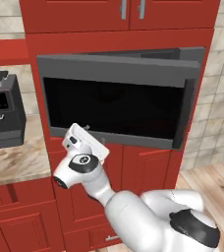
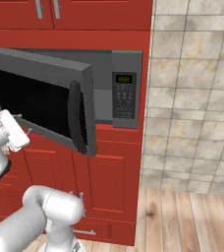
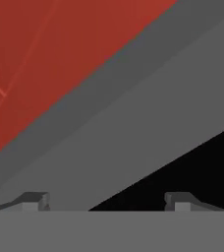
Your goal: Pick the lemon from the sink and place it in the bowl. Then pick the bowl and place it in the microwave. Then close the microwave door and press the start button.
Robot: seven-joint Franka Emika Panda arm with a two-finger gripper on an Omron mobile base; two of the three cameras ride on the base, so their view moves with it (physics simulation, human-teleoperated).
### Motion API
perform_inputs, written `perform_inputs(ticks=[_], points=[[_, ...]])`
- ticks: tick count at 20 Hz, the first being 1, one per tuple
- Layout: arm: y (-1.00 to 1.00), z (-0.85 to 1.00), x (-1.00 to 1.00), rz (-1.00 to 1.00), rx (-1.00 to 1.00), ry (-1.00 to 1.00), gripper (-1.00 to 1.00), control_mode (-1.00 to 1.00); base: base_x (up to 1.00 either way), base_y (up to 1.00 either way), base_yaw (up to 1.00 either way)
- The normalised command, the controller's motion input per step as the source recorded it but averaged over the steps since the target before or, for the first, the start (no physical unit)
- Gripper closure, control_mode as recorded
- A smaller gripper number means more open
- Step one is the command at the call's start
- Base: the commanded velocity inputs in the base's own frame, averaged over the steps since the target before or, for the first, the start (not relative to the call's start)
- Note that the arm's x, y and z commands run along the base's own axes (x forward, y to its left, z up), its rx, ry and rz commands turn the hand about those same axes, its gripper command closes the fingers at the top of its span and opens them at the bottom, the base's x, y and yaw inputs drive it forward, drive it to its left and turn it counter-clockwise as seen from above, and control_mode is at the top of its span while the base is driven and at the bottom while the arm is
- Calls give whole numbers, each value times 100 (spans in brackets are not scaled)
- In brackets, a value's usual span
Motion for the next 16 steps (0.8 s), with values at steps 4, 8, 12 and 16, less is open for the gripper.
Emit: perform_inputs(ticks=[4,8,12,16], points=[[-35,2,100,0,0,0,-100,-100,0,0,0],[-39,18,100,0,0,1,-100,-100,0,0,0],[-41,20,91,0,2,4,-100,-100,0,0,0],[-44,25,27,0,9,1,-100,-100,0,0,0]])
